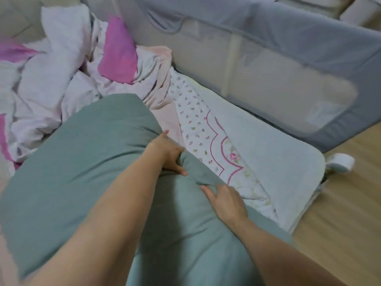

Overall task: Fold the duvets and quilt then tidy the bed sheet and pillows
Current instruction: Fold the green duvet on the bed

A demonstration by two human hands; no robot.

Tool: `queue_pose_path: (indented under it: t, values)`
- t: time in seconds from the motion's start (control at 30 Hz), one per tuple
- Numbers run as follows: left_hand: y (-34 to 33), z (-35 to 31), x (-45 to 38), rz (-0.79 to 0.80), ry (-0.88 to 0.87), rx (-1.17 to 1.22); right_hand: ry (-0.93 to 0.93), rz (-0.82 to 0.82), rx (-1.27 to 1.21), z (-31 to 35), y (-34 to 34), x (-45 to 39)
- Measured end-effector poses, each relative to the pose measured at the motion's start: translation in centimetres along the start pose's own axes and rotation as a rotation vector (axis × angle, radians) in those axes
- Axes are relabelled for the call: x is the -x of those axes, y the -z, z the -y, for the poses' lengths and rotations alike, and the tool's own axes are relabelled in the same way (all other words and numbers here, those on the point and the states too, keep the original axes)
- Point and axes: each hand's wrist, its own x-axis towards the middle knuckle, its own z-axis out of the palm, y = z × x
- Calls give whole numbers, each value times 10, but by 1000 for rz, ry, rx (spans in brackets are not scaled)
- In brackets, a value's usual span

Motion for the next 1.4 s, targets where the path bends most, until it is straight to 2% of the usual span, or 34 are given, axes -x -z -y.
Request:
queue_pose_path:
  t: [0.07, 0.13, 0.2, 0.27, 0.37, 0.43, 0.57, 0.7, 0.9, 1.07, 1.23, 1.4]
  values:
    - [-11, -5, -29, 93, -14, 62, 23, 29, 27, -13, -8, -19]
    - [-23, -9, -58, 116, -54, 104, 6, 48, -14, -27, -20, -39]
    - [-31, -6, -85, 51, -110, 84, -34, 26, -22, -37, -33, -59]
    - [-36, -2, -103, -43, -170, 23, -45, -53, 83, -43, -44, -71]
    - [-37, -2, -131, 12, -282, -67, -113, -52, 195, -50, -57, -84]
    - [-39, -10, -143, 54, -333, -63, -142, 14, 141, -52, -60, -84]
    - [-39, -23, -149, 150, -349, 112, -184, 88, 9, -53, -62, -81]
    - [-47, -29, -133, 98, -313, 88, -117, 102, -24, -51, -67, -74]
    - [-30, -41, -77, -3, -210, 30, 2, 59, -49, -47, -54, -49]
    - [-11, -52, 29, -169, -104, -2, 92, -58, -93, -26, -16, 29]
    - [53, -82, 171, -379, -23, -19, 191, -283, -4, -16, 65, 135]
    - [133, -147, 266, -608, -47, -66, 242, -567, 139, -50, 161, 226]
